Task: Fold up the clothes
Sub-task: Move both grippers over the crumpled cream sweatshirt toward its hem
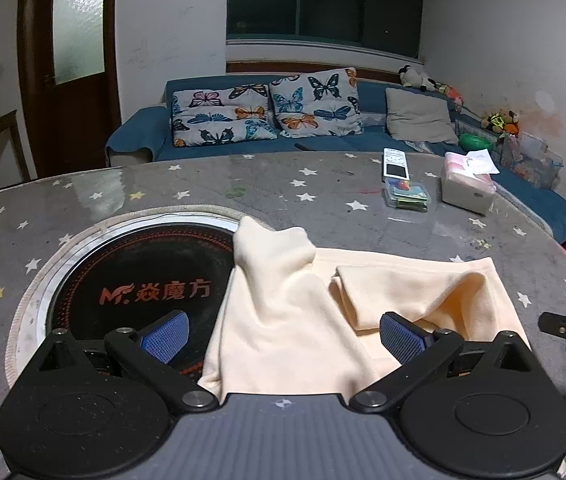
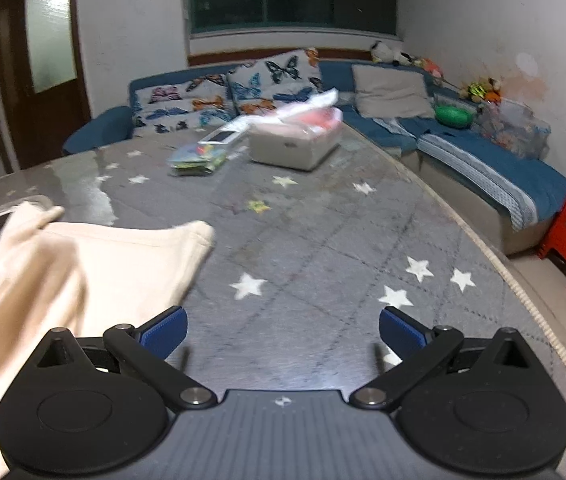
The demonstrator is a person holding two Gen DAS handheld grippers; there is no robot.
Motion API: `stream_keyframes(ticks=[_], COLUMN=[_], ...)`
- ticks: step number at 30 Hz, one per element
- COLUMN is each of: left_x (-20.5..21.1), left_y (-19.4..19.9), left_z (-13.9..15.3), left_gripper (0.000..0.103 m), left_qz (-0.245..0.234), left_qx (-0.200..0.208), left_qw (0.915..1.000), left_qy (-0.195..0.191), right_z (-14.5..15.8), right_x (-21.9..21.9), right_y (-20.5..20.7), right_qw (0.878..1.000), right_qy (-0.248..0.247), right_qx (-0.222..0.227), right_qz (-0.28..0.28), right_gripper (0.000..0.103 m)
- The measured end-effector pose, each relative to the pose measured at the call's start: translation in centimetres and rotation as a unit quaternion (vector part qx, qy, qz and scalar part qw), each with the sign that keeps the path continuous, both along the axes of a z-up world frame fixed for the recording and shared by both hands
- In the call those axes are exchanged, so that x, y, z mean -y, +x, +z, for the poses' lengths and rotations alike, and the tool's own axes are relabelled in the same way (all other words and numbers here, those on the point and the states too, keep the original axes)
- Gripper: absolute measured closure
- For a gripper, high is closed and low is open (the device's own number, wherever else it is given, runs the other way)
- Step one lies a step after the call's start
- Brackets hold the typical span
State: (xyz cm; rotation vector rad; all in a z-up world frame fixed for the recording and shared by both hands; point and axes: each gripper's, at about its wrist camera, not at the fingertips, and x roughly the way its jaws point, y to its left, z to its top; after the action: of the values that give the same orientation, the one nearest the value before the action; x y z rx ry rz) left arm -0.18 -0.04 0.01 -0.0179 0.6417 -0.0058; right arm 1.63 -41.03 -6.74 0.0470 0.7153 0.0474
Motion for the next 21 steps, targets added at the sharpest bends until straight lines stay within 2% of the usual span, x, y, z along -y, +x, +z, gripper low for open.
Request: stream_keyframes(ticks=[4, 6, 7, 8, 9, 12, 21], left_x=[-0.8, -0.9, -1.0, -1.0, -1.0, -0.8, -1.1], left_y=[-0.8, -1.6, -2.1, -2.6, -3.1, -4.0, -6.7], left_z=[-0.2, 0.0, 0.3, 0.5, 0.7, 1.1, 1.0], left_gripper=[0.000, 0.000, 0.000, 0.000, 0.000, 0.000, 0.000], left_qz=[0.008, 0.008, 0.008, 0.008, 0.008, 0.005, 0.010], left_qx=[-0.015, -0.017, -0.016, -0.016, -0.015, -0.022, -0.041], left_qw=[0.9997, 0.9997, 0.9997, 0.9998, 0.9998, 0.9997, 0.9991], left_qy=[-0.020, -0.016, -0.013, -0.010, -0.007, 0.000, 0.006], right_z=[0.1, 0.3, 0.6, 1.3, 1.9, 3.2, 4.2], right_x=[-0.3, -2.4, -3.1, -3.7, -4.1, -5.2, -8.0], right_y=[0.6, 1.1, 0.5, -1.7, -3.1, -6.5, -9.2], right_qw=[1.000, 0.998, 0.998, 0.998, 0.998, 0.997, 0.996], right_qy=[-0.011, -0.041, -0.040, -0.033, -0.025, -0.013, 0.008], right_qx=[-0.017, -0.028, -0.023, 0.004, 0.012, 0.010, 0.003], right_qz=[0.024, 0.036, 0.041, 0.051, 0.057, 0.071, 0.085], right_gripper=[0.000, 0.000, 0.000, 0.000, 0.000, 0.000, 0.000])
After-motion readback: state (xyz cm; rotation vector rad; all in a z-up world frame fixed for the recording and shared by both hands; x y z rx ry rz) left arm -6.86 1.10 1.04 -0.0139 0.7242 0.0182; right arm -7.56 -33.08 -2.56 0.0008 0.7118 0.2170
